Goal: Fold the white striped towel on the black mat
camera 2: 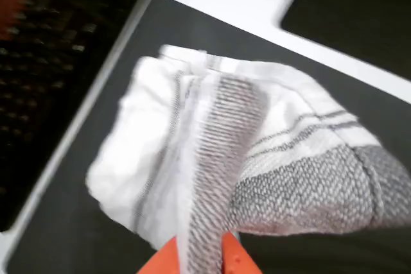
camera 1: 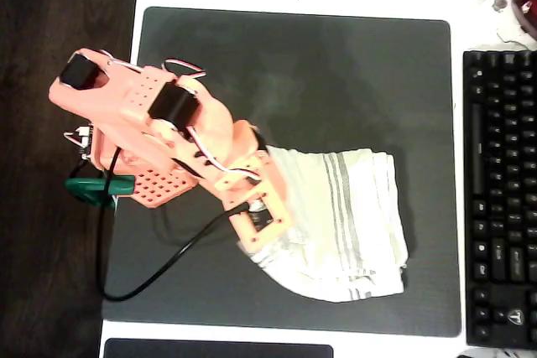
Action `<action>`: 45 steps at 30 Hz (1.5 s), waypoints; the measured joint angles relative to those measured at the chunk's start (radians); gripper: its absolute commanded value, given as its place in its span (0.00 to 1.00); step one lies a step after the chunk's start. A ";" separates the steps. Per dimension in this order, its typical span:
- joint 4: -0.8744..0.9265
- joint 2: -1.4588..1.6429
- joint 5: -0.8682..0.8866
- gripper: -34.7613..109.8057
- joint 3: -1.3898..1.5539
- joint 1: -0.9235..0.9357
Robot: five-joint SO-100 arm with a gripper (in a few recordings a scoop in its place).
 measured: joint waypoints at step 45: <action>0.333 0.161 -0.311 0.24 -0.086 0.314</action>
